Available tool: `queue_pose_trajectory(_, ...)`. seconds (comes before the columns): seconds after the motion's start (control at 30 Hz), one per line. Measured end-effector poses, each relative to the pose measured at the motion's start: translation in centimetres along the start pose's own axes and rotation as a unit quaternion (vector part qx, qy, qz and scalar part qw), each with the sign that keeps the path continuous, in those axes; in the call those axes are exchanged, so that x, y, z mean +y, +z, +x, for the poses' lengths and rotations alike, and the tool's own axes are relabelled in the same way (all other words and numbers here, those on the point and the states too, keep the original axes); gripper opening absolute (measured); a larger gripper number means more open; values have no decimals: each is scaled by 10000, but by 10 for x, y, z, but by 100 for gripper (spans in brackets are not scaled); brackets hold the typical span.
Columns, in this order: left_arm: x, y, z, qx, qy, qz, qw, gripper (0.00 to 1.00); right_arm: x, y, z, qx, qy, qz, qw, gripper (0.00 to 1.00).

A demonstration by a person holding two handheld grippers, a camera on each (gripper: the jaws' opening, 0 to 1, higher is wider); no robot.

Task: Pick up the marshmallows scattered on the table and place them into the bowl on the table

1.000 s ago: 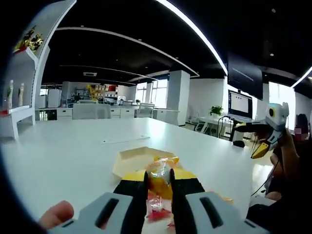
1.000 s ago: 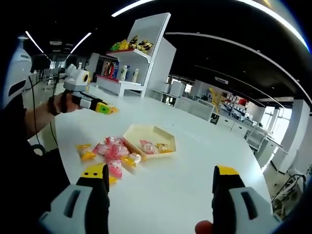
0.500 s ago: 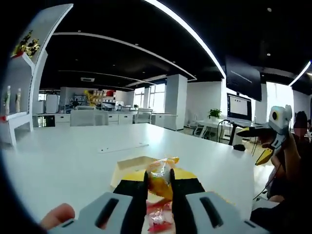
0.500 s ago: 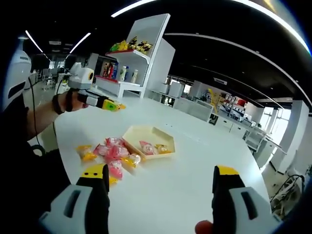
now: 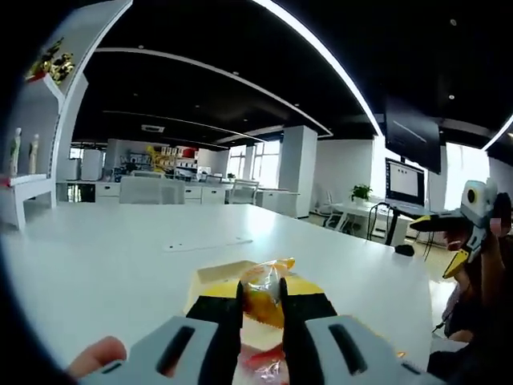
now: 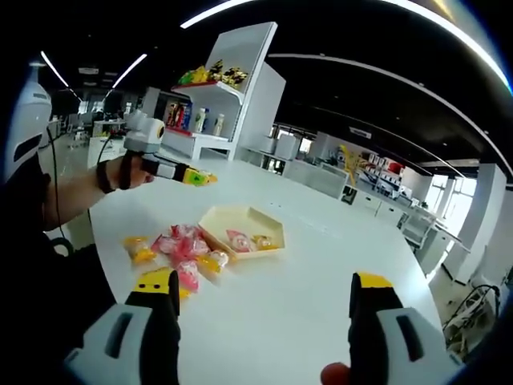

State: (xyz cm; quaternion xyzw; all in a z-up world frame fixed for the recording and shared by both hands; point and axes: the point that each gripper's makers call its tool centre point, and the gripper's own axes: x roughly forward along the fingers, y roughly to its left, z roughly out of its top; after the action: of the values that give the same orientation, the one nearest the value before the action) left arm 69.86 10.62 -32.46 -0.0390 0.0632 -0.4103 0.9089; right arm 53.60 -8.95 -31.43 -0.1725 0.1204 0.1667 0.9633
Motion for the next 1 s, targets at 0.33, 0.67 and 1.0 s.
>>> queue_pose_trajectory(0.33, 13, -3, 24, -101, 123, 58, 9999, 18, 0, 0, 2, 4, 13, 22, 10000, 84)
queue_pose_trajectory(0.67, 18, -13, 43, -171, 136, 67, 9997, 18, 1, -2, 4, 50, 33, 6, 10000, 84)
queue_pose_trajectory(1.0, 35, -22, 61, -194, 360, 316, 9987, 18, 2, -6, 7, 120, 50, 9, 9999, 84)
